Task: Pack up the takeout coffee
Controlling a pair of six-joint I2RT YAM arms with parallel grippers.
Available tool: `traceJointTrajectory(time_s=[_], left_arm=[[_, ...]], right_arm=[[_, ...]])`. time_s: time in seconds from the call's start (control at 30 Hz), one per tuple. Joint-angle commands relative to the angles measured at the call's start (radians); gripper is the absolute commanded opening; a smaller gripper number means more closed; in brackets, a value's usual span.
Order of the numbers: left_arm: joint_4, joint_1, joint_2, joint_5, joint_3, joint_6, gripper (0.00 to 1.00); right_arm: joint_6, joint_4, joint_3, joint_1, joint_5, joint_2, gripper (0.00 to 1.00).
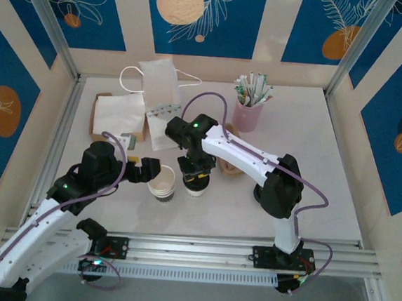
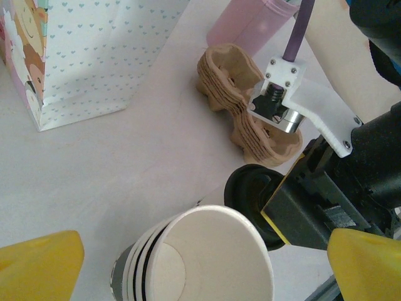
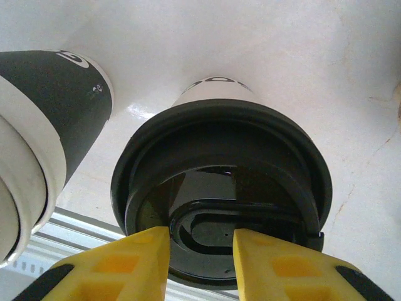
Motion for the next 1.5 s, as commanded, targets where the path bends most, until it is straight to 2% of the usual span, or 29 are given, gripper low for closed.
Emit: traceJointTrajectory(time_s=[0.0,0.2,0.4,0.57,0.77,1.13,1.3,1.47], left_arm=[[0.017,0.015,0.004,0.006,0.02,-0.008,1.0],[0.011,0.015,0.014,0.011,0.053,-0.01,1.0],[-0.027,0.015,-0.009,0.017,0.138,-0.009,1.0],[-0.067,0.016,-0.075,-0.008,0.197,-0.021,1.0],[-0.152,0.015,-0.169,-0.035,0.26,-0.051,1.0],[-0.43,0.015,-0.306,-0.017,0.372,-0.152,1.0],[-0.521,0.015,-0.339,0.0,0.405,-0.215,1.0],[-0.517,0.015,-0.385,0.012,0.381,-0.249,1.0]], right_arm=[[0.013,-0.013,-0.025,0.011,-0.025,0.009,0.34],[0.009,-0.062,0.089,0.012,-0.008,-0.04,0.38],[0.003,-0.056,0.158,0.012,0.036,-0.167,0.55],[0.002,0.029,0.048,0.012,0.075,-0.359,0.69],[0.02,0.136,-0.178,0.008,0.074,-0.681,0.9],[0.151,0.179,-0.55,0.0,-0.069,-1.219,1.0],[0.202,0.203,-0.666,0.0,-0.108,-1.339,0.99],[0.206,0.234,-0.713,-0.001,-0.124,-1.342,0.99]])
